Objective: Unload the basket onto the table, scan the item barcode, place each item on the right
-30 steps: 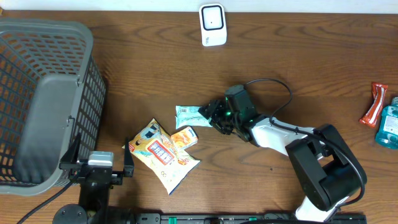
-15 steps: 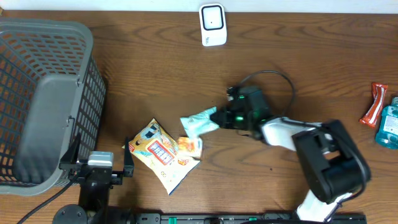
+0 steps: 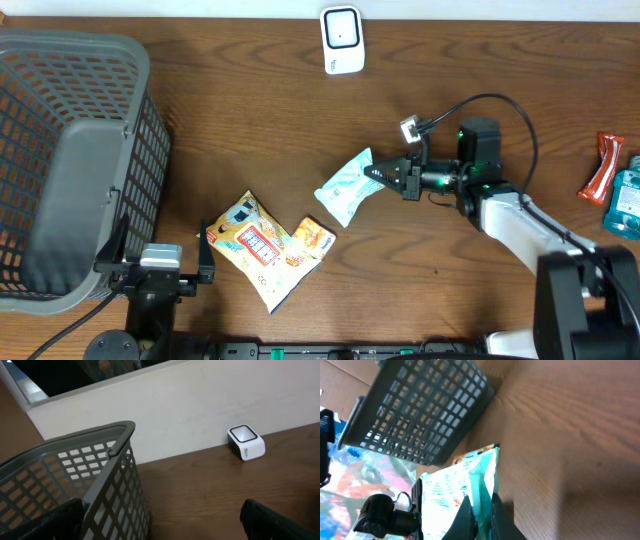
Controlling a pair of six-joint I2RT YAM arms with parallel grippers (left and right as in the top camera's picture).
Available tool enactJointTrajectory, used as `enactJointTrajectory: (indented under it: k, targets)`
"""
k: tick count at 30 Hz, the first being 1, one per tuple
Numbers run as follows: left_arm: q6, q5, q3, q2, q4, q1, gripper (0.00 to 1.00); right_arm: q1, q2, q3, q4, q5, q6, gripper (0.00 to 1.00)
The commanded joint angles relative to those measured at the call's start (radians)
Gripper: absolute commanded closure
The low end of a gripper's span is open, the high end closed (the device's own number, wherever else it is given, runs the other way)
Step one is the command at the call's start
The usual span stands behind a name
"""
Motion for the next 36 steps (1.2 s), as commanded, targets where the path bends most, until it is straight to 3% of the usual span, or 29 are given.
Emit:
enactJointTrajectory:
  k: [1, 7, 14, 26, 30, 31, 36]
  targets:
    - [-0.016, 0.005, 0.005, -0.003, 0.003, -0.004, 0.0, -0.04, -0.128, 0.005, -0.033, -0.007, -0.025, 0.99]
    - [-0.016, 0.005, 0.005, -0.003, 0.004, -0.004, 0.0, -0.056, -0.417, 0.005, -0.356, 0.066, -0.146, 0.99]
    - [-0.016, 0.005, 0.005, -0.003, 0.007, -0.004, 0.0, -0.056, -0.623, 0.005, -0.636, 0.098, -0.268, 0.99]
    - [-0.016, 0.005, 0.005, -0.003, 0.008, -0.004, 0.0, -0.028, -0.657, 0.005, -0.688, 0.175, -0.312, 0.99]
    - [-0.016, 0.006, 0.005, -0.003, 0.079, -0.004, 0.0, 0.005, -0.657, 0.006, -0.686, 0.36, -0.312, 0.99]
    - [-0.016, 0.006, 0.005, -0.003, 0.19, -0.004, 0.0, 0.033, -0.657, 0.007, -0.684, 0.458, -0.312, 0.99]
    - [-0.031, 0.006, 0.005, -0.002, 0.405, -0.004, 0.0, 0.154, -0.657, 0.028, -0.684, 0.87, -0.301, 0.99]
